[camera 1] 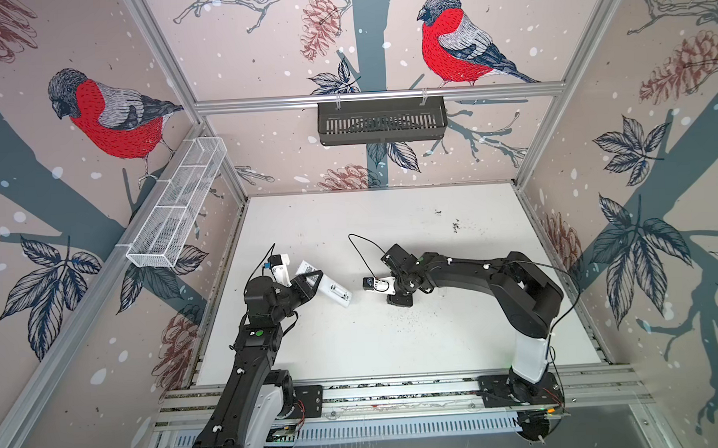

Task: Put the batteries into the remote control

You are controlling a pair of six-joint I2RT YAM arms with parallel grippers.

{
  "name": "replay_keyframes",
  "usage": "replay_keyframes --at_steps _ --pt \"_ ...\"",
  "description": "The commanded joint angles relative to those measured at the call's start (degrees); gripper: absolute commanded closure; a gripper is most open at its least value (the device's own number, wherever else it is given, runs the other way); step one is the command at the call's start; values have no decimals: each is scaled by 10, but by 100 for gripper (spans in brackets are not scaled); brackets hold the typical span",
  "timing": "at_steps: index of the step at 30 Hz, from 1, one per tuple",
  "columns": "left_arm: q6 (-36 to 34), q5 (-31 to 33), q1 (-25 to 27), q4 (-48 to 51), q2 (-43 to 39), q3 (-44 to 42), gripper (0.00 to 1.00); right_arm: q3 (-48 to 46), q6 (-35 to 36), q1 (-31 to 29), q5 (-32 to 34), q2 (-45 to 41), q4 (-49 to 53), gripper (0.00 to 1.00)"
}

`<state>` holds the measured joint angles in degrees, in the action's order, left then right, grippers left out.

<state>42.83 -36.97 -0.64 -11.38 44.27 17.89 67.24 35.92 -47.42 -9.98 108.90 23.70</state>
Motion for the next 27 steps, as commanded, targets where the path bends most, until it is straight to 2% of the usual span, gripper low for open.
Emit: replay_keyframes --at_steps 1,4,7,10,13,22,27 --pt "-6 -4 -2 -22 -1 2 100 5 -29 8 21 23 65 68" --pt "-7 -5 -3 -20 2 4 100 29 -66 22 4 43 87 74" --pt "-7 -6 -3 -20 5 5 100 50 -118 42 -12 70 114 77" --pt "-7 -9 -4 -21 10 5 100 33 -164 46 9 70 100 81" --pt "-8 -12 -3 -21 15 8 100 5 -221 47 23 46 79 84" --pt "-11 -14 -3 -17 20 12 100 -115 -387 61 43 -63 8 85" --pt "-12 -11 -3 -14 18 12 100 -158 -501 103 41 -99 -23 84"
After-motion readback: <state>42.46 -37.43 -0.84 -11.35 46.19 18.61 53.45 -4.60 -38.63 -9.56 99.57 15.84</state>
